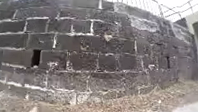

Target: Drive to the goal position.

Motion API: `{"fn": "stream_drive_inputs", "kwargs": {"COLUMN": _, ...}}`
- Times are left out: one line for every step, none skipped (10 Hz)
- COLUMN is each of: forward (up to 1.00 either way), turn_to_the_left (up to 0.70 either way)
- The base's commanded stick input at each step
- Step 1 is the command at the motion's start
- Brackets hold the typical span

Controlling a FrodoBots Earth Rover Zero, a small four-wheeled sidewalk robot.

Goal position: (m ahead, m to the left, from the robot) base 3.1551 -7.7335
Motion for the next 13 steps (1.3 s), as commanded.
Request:
{"fn": "stream_drive_inputs", "kwargs": {"forward": 0.0, "turn_to_the_left": 0.0}}
{"fn": "stream_drive_inputs", "kwargs": {"forward": 0.0, "turn_to_the_left": 0.0}}
{"fn": "stream_drive_inputs", "kwargs": {"forward": 0.0, "turn_to_the_left": 0.0}}
{"fn": "stream_drive_inputs", "kwargs": {"forward": 0.0, "turn_to_the_left": 0.0}}
{"fn": "stream_drive_inputs", "kwargs": {"forward": 0.0, "turn_to_the_left": 0.0}}
{"fn": "stream_drive_inputs", "kwargs": {"forward": 0.0, "turn_to_the_left": 0.0}}
{"fn": "stream_drive_inputs", "kwargs": {"forward": 0.0, "turn_to_the_left": 0.0}}
{"fn": "stream_drive_inputs", "kwargs": {"forward": 0.0, "turn_to_the_left": -0.45}}
{"fn": "stream_drive_inputs", "kwargs": {"forward": 0.0, "turn_to_the_left": -0.45}}
{"fn": "stream_drive_inputs", "kwargs": {"forward": 0.0, "turn_to_the_left": -0.45}}
{"fn": "stream_drive_inputs", "kwargs": {"forward": 0.0, "turn_to_the_left": -0.45}}
{"fn": "stream_drive_inputs", "kwargs": {"forward": 0.0, "turn_to_the_left": -0.45}}
{"fn": "stream_drive_inputs", "kwargs": {"forward": 0.0, "turn_to_the_left": -0.45}}
